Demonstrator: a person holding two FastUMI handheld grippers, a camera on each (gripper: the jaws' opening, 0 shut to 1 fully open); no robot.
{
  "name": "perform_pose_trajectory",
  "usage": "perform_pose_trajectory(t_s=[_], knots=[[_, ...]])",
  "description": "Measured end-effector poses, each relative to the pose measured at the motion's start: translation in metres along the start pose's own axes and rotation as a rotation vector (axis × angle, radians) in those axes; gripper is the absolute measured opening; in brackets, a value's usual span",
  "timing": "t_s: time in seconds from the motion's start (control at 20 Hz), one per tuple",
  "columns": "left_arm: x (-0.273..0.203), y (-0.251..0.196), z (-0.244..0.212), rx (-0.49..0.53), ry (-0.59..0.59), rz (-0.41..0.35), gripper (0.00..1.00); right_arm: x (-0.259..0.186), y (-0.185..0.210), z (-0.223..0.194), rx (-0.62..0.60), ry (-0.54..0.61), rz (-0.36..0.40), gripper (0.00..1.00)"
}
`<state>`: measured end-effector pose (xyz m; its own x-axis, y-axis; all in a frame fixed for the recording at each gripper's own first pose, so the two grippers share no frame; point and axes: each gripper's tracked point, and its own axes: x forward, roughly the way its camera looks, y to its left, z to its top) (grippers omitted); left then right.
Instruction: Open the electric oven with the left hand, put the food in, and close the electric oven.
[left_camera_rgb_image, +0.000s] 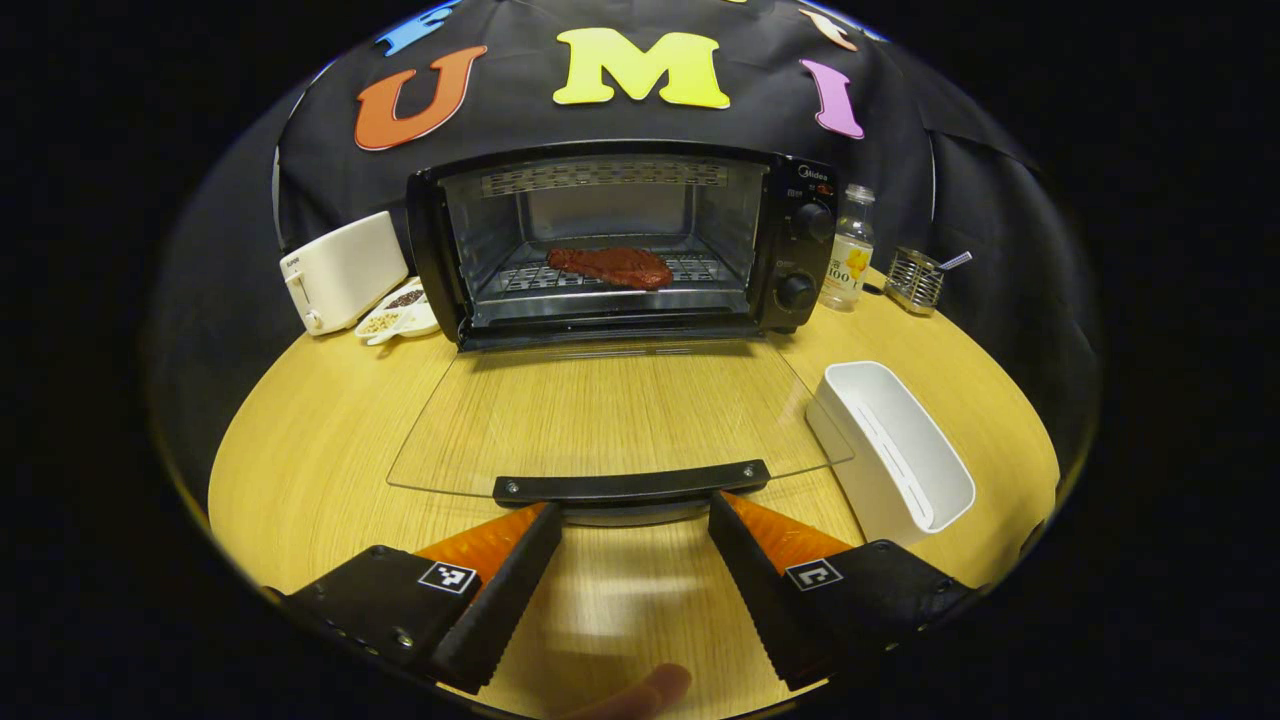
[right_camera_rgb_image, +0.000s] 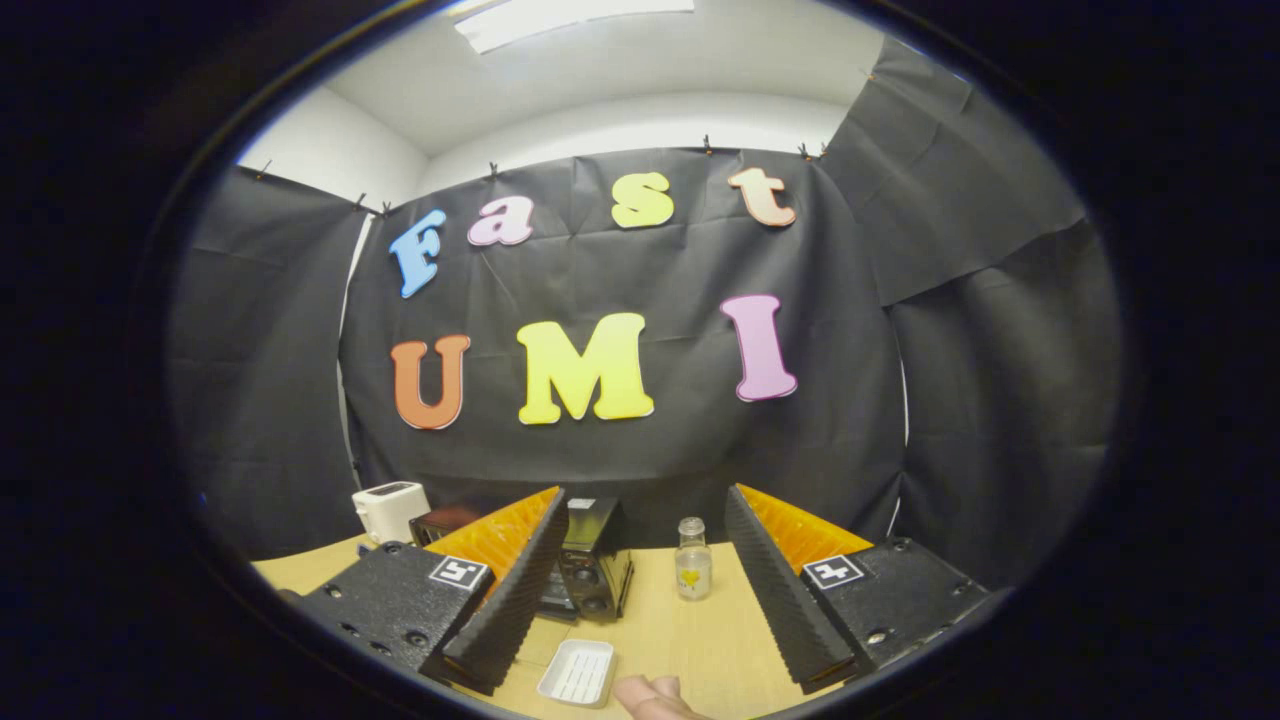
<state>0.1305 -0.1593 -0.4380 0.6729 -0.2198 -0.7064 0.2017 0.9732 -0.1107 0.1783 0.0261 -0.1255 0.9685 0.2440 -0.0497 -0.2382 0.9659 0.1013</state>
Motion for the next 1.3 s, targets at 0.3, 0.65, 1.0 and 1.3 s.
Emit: perform_pose_trajectory(t_s=[0.3,0.65,1.0,1.3], knots=[[-0.016,0.001,0.03,0.009,-0.081,0.028,0.96,-0.014,-0.009,0.007,-0.028,-0.021,-0.03,0.99],[-0.033,0.007,0.077,-0.008,-0.175,0.009,0.96,-0.025,-0.011,0.007,-0.024,-0.007,-0.035,0.99],[-0.036,0.013,0.11,0.026,-0.234,0.009,0.96,-0.031,-0.019,0.004,-0.03,0.011,-0.056,0.99],[-0.035,0.012,0.133,0.053,-0.26,0.023,0.98,-0.034,-0.023,-0.001,-0.029,0.035,-0.071,0.99]])
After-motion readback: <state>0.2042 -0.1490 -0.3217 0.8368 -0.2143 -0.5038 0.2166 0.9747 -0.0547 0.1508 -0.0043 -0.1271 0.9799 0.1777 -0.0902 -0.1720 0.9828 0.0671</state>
